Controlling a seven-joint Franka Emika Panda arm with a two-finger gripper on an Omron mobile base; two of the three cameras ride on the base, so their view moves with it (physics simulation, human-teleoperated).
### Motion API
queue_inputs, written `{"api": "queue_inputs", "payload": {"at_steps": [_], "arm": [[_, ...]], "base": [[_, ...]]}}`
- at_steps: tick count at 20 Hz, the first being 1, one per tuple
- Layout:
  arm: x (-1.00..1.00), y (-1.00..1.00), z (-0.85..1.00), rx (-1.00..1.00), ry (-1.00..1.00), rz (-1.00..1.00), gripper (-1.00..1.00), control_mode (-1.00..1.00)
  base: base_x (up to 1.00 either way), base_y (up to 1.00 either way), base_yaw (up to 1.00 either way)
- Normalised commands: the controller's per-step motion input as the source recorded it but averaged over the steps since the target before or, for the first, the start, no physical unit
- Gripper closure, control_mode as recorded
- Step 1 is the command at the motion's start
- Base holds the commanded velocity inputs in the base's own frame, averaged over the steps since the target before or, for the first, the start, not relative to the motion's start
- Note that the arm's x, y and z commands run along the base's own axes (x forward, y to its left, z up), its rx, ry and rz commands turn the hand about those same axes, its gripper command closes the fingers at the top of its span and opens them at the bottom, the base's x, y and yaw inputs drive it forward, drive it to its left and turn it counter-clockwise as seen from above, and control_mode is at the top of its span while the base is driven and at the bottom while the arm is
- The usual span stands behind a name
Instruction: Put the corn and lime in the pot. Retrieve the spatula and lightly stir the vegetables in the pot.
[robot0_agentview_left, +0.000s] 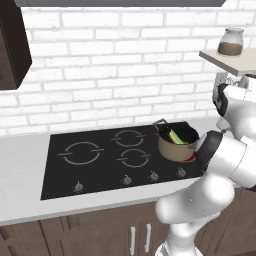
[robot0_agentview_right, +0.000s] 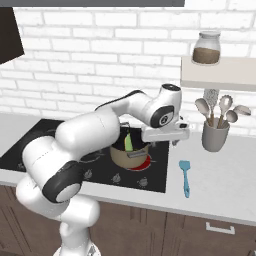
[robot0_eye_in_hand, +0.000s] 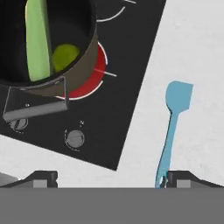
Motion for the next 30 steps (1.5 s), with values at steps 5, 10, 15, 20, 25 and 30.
{"api": "queue_inputs", "payload": {"at_steps": [5,10,15,20,25,30], "arm": [[-0.57,-0.94,-0.63,0.0,0.02,0.0,-1.0,-1.0],[-0.89,-0.68,-0.68,0.06,-0.05,0.06,-1.0,-1.0],[-0.17,-0.4,-0.47,0.06,-0.12,0.12,-1.0,-1.0],[0.01,0.06,-0.13,0.1,-0.01,0.11,-1.0,-1.0],[0.0,0.16,-0.05,0.12,0.0,0.08,-1.0,-1.0],[0.0,0.3,-0.26,0.07,0.0,0.04,-1.0,-1.0]], "base": [[0.0,0.0,0.0],[0.0,0.0,0.0],[0.0,0.0,0.0],[0.0,0.0,0.0],[0.0,0.0,0.0],[0.0,0.0,0.0]]}}
